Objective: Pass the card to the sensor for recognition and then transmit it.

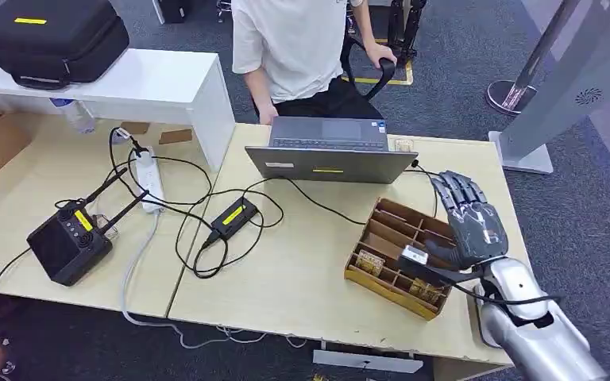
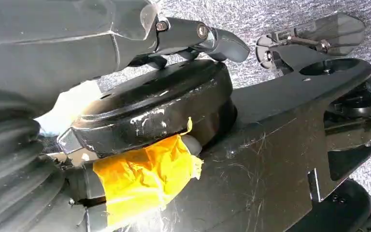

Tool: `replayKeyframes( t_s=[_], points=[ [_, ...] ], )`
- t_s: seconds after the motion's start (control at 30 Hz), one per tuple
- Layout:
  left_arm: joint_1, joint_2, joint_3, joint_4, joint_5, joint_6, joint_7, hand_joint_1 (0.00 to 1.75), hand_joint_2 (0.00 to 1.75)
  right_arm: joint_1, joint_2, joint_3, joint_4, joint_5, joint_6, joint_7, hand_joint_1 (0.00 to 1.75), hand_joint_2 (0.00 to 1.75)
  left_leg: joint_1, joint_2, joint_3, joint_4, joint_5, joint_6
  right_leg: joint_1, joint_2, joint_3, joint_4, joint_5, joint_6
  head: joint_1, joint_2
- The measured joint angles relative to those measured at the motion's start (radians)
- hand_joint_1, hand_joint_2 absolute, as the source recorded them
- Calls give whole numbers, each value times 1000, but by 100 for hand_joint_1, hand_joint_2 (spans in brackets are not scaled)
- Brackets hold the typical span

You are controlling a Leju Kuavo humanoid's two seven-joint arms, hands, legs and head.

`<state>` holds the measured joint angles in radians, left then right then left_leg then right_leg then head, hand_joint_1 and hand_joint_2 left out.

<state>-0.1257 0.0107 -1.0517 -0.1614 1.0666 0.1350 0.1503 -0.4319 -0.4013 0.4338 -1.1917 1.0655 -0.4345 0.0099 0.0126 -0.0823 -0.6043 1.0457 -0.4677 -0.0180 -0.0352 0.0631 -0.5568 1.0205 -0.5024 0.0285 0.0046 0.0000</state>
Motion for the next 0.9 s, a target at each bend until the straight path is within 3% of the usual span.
replayKeyframes(
  t_s=[0.23, 0.27, 0.3, 0.37, 0.4, 0.9],
  points=[
    [0, 0, 0, 0, 1, 2, 3, 0, 175, 12, -2, -10, 15, 1, -13, 0, 0, 175, 0, 0, 0, 0, 0, 0, 0, 0, 0, 0, 0, 0, 0, 0],
    [0, 0, 0, 0, 2, 3, 3, 0, 175, 13, -2, -12, 16, 3, -14, -2, 136, 175, 0, 0, 0, 0, 0, 0, 0, 0, 0, 0, 0, 0, 0, 0],
    [0, 0, -1, 0, 2, 3, 3, 0, 175, 14, -2, -15, 17, 7, -14, -3, 154, 175, 0, 0, 0, 0, 0, 0, 0, 0, 0, 0, 0, 0, 0, 0],
    [0, 0, -2, 0, 5, 5, 3, 0, 175, 18, -2, -16, 19, 15, -14, -6, 145, 175, 0, 0, 0, 0, 0, 0, 0, 0, 0, 0, 0, 0, 0, 0],
    [0, 0, -2, 0, 5, 6, 4, 0, 175, 20, -2, -18, 19, 15, -14, -10, 175, 175, 0, 0, 0, 0, 0, 0, 0, 0, 0, 0, 0, 0, 0, 0],
    [-1, 0, -6, 0, 18, 10, 6, 0, 175, 48, -2, -35, 16, -1, -14, -27, 175, 175, 0, 0, 0, 0, 0, 0, 0, 0, 0, 0, 0, 0, 0, 0]
  ],
)
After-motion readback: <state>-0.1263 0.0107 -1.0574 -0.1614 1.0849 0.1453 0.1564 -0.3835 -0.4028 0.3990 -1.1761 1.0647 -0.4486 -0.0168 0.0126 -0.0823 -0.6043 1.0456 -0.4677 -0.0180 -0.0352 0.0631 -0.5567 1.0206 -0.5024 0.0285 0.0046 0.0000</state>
